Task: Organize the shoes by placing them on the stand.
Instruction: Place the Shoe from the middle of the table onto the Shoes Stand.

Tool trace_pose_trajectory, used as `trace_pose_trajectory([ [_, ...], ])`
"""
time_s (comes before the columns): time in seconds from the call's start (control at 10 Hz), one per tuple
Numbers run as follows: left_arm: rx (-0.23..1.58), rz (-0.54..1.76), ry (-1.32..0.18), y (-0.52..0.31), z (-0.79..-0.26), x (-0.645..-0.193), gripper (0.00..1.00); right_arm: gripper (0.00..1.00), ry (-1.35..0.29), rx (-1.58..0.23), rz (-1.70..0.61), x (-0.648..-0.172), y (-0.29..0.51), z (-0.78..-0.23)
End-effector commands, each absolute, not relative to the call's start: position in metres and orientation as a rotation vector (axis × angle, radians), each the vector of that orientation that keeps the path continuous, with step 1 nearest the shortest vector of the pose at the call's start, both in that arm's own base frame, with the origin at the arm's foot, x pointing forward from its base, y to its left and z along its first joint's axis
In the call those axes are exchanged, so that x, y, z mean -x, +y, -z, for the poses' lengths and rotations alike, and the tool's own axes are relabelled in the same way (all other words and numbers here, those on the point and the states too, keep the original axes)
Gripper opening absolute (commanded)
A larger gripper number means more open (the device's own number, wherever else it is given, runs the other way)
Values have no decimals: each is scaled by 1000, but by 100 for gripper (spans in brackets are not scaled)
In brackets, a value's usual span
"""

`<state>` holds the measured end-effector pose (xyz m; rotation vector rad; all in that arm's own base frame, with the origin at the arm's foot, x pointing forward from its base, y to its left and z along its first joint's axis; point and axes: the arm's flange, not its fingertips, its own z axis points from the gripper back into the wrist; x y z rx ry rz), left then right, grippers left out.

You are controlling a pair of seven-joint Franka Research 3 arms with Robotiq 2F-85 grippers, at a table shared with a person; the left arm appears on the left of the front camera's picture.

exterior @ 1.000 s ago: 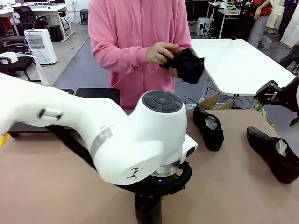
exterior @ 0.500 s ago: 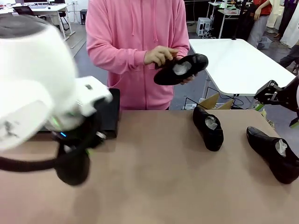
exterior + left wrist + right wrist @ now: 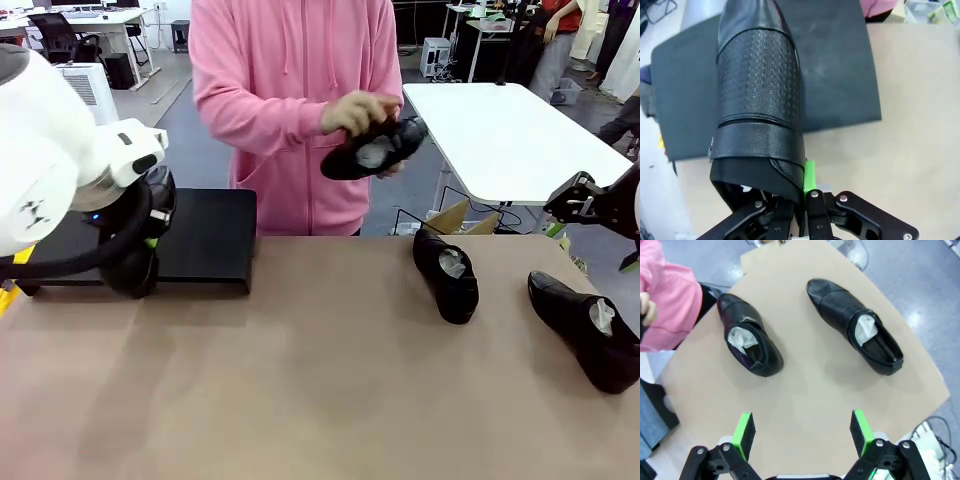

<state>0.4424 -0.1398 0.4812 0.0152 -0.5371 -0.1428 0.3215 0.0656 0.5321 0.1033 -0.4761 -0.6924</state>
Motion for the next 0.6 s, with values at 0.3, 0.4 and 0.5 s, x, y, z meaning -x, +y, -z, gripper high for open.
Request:
trace_pose_trajectory([
  [0.3, -113, 163, -562, -161, -485, -520, 0, 100, -485, -114, 693, -323, 65, -532],
  [0.4, -130, 166, -554, -158, -480, -529, 0, 100, -485, -114, 693, -323, 65, -532],
  [0.5, -138, 160, -555, -154, -472, -538, 0, 100, -485, -114, 693, -323, 65, -532],
])
